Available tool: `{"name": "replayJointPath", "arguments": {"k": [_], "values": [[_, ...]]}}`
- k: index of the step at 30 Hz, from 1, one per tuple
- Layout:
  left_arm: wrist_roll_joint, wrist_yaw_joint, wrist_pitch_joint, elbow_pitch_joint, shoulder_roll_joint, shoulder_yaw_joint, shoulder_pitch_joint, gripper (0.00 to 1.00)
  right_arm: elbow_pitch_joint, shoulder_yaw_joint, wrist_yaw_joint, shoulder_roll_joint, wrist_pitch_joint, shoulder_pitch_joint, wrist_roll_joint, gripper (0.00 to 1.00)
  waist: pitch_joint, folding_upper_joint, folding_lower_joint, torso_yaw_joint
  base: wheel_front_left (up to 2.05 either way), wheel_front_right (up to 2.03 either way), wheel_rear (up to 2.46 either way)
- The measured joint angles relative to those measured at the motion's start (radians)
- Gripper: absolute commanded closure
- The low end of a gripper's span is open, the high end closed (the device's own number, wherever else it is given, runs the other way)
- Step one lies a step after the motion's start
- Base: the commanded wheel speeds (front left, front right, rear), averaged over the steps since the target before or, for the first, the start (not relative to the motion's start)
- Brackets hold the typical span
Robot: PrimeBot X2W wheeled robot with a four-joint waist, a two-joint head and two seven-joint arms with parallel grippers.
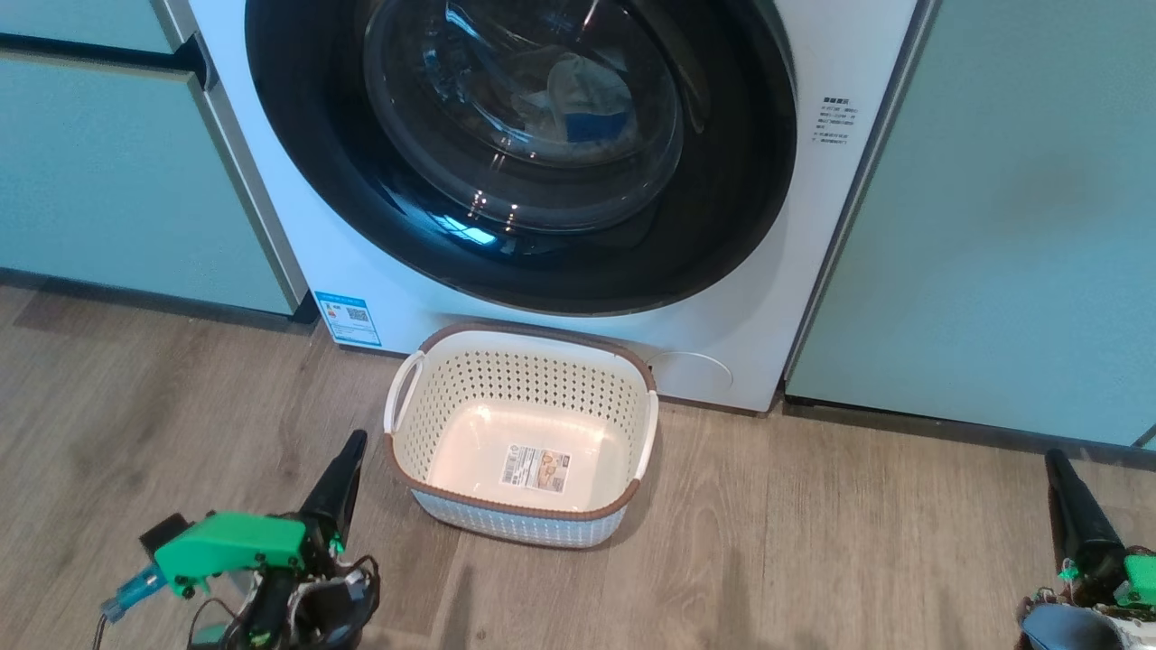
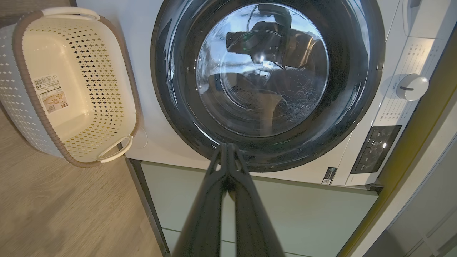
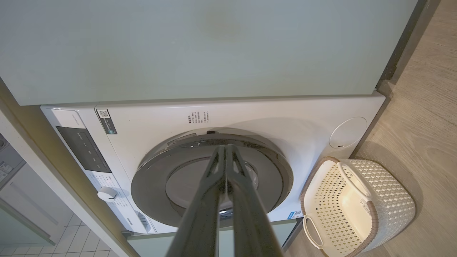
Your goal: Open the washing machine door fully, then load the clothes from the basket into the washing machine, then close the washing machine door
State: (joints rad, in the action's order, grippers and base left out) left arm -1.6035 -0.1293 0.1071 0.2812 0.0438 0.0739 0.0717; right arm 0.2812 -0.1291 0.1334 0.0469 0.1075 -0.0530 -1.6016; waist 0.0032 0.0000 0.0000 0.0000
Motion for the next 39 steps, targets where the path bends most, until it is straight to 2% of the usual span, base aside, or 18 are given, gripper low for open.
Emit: {"name": "replayJointPath", "arguments": {"k": [39], "values": [[0.000,0.000,0.000,0.000,0.000,0.006,0.000,1.00,0.000,0.000,0.000,0.000,0.000,0.000,0.000,1.00,0.000,0.0000,0.0000,0.000,0.00,0.00,0.00]]}}
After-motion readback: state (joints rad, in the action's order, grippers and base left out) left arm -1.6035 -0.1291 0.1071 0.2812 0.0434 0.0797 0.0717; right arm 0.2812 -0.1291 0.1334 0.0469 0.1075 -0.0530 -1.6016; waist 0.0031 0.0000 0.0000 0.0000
